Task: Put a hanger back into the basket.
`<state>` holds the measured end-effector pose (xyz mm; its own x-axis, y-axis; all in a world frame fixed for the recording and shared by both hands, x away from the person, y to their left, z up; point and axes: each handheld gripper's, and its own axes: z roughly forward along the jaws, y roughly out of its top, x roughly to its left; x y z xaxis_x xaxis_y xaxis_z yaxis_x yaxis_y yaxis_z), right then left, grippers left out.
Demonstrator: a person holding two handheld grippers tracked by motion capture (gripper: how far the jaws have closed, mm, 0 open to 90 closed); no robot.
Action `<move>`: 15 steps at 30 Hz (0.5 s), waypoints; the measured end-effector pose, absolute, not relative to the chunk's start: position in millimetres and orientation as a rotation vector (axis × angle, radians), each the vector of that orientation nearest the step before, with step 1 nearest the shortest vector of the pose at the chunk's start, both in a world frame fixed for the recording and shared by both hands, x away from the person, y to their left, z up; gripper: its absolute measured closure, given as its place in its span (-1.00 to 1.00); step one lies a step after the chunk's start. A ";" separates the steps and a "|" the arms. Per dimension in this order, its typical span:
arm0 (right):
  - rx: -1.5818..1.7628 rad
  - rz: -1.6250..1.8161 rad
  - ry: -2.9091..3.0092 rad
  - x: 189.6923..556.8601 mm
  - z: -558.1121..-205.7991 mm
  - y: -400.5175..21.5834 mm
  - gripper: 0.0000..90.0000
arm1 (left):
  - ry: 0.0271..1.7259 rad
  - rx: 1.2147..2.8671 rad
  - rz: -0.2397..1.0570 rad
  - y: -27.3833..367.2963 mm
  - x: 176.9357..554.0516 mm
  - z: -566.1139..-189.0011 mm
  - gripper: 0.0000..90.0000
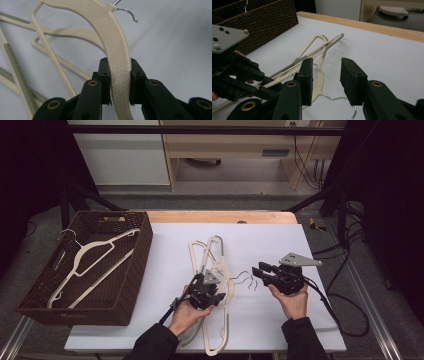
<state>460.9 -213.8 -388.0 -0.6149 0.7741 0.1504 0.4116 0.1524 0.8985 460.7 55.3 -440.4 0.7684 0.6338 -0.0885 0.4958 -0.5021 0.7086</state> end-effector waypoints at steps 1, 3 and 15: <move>1.133 1.453 2.084 460.5 -386.8 -215.4 0.37 | 0.836 2.207 0.238 58.4 460.4 -438.3 0.69; 1.131 1.451 2.071 459.7 -385.3 -218.0 0.35 | 0.839 2.197 0.251 65.2 459.6 -434.5 0.70; 1.116 1.417 2.089 461.8 -389.8 -215.6 0.14 | 0.892 2.164 0.358 104.2 458.7 -419.4 0.76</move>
